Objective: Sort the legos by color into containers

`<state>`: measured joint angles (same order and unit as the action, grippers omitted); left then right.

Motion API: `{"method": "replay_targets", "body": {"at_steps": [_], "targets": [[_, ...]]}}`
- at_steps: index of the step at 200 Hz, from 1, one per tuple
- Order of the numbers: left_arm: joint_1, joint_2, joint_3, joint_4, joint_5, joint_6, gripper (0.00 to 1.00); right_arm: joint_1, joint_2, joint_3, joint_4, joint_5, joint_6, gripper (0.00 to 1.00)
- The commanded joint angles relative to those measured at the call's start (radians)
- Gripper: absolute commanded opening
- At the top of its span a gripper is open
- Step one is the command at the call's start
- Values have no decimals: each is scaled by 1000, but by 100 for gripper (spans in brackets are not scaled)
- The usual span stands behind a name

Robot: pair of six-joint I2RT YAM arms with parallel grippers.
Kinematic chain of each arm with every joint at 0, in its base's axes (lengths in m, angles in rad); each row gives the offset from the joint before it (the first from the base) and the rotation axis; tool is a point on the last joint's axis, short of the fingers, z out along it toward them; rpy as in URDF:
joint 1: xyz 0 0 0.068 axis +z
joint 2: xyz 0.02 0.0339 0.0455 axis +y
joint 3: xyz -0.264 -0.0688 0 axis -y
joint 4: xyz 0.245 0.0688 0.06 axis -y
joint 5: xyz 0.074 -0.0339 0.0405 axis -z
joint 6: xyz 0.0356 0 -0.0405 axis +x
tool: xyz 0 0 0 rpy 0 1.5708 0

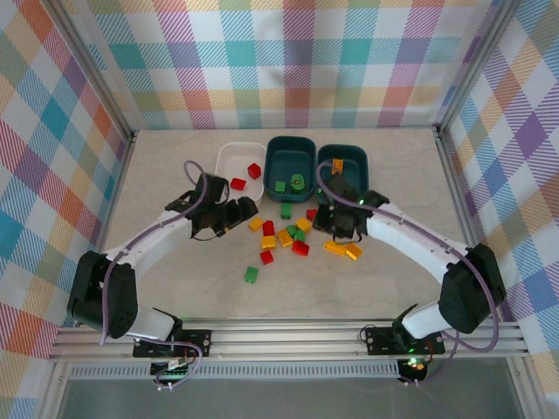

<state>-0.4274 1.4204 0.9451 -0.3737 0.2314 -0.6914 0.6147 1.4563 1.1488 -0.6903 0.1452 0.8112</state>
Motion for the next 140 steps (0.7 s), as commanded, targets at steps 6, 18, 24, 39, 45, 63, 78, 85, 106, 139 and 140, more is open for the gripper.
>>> {"method": "replay_targets", "body": {"at_steps": [6, 18, 24, 39, 45, 63, 78, 85, 106, 139, 140], "targets": [[-106, 29, 58, -64, -45, 63, 80, -146, 100, 118, 28, 8, -184, 26], [-143, 50, 70, -85, -68, 77, 79, -208, 175, 191, 45, -14, -231, 26], [-156, 60, 74, -95, -76, 80, 78, -234, 218, 230, 43, -17, -247, 26], [-185, 91, 90, -127, -96, 87, 77, -281, 327, 323, 33, -21, -288, 26], [-196, 104, 101, -143, -102, 92, 77, -294, 369, 358, 25, -20, -301, 26], [-229, 137, 129, -193, -123, 104, 75, -317, 473, 451, -8, -26, -343, 27], [-255, 151, 136, -207, -132, 101, 75, -327, 533, 507, -29, -28, -373, 28], [-267, 157, 135, -209, -141, 94, 75, -332, 553, 525, -28, -24, -382, 29], [-289, 184, 139, -224, -158, 70, 75, -349, 597, 585, -45, -36, -405, 35], [-300, 231, 150, -266, -181, -16, 74, -352, 585, 614, -57, -36, -420, 59], [-301, 231, 150, -266, -180, -19, 74, -352, 583, 614, -57, -35, -420, 59]]}}
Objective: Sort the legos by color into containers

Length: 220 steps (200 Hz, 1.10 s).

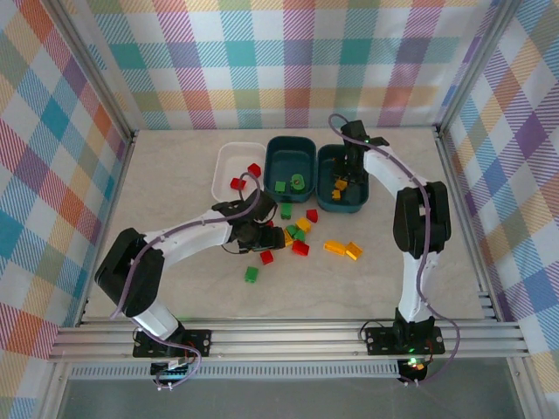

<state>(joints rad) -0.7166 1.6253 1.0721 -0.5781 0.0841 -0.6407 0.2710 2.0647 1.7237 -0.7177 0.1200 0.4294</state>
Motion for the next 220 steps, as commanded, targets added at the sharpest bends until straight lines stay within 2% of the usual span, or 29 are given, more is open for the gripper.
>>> {"method": "replay_targets", "body": {"at_steps": [1, 36, 80, 113, 134, 167, 196, 220], "targets": [[-12, 27, 22, -60, -32, -73, 74, -8, -27, 38, -29, -10, -38, 59], [-31, 47, -3, -2, 1, -151, 74, -8, -133, -39, 4, -17, -15, 59], [-37, 100, 22, -12, -16, -150, 69, -9, -358, -304, 148, -98, 72, 61], [-37, 146, 36, 4, -25, -148, 67, -9, -461, -414, 179, -121, 87, 59], [-38, 169, 37, 27, -21, -152, 60, -9, -496, -454, 182, -137, 91, 58], [-38, 183, 48, 32, -26, -149, 38, -9, -542, -531, 194, -175, 108, 56], [-40, 166, 65, 13, -21, -124, 33, 12, -577, -592, 202, -196, 121, 54], [-46, 101, 100, -11, -12, -98, 30, 102, -589, -599, 174, -104, 101, 52]]}}
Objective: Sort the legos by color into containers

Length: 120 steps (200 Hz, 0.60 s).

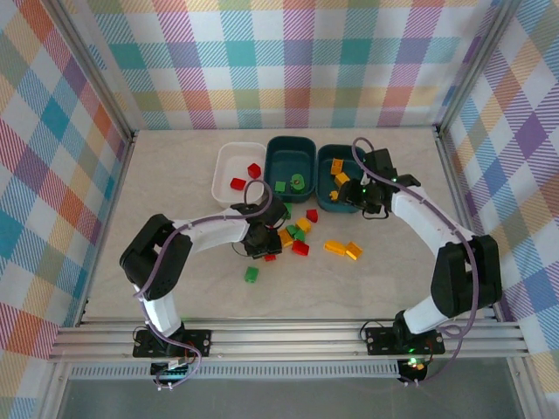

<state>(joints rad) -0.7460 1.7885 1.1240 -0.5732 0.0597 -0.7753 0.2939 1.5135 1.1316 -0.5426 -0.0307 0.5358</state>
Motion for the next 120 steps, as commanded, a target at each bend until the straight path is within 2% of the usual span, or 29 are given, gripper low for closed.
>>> {"method": "replay_targets", "body": {"at_steps": [1, 31, 62, 90, 120], "targets": [[-16, -65, 52, -18, 12, 39, 30, 83, -38, -7, -3, 49, -6, 52], [24, -118, 171, -107, -52, 116, 32, 171, -36, -10, 3, 74, 14, 52], [222, -90, 231, -61, -5, 130, 31, 211, -24, -7, 18, 62, 32, 51], [360, 37, 376, -40, 45, 145, 30, 225, -34, -13, 5, 66, 30, 51], [426, 230, 594, -115, 59, 196, 30, 234, -82, -43, -7, 70, 42, 51]]}}
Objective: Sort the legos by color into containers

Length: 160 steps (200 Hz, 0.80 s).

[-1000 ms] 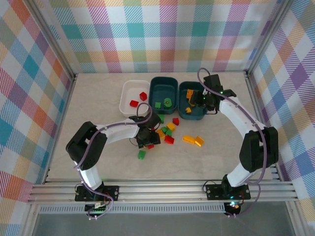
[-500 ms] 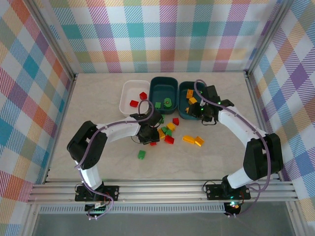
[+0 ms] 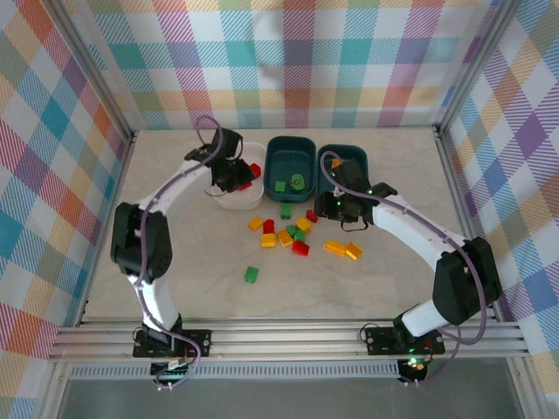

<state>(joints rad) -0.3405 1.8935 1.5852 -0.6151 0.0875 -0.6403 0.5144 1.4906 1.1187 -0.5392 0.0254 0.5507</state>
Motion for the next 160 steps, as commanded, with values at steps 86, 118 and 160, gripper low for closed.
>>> {"method": "replay_targets", "body": {"at_steps": [86, 118, 160], "targets": [[57, 298, 417, -155, 80, 97, 72, 99, -132, -36, -91, 59, 39, 58], [60, 87, 241, -75, 44, 83, 79, 239, -57, 19, -100, 100, 105, 65], [124, -292, -244, 60, -104, -28, 93, 471, 196, 190, -166, 141, 209, 69]]}}
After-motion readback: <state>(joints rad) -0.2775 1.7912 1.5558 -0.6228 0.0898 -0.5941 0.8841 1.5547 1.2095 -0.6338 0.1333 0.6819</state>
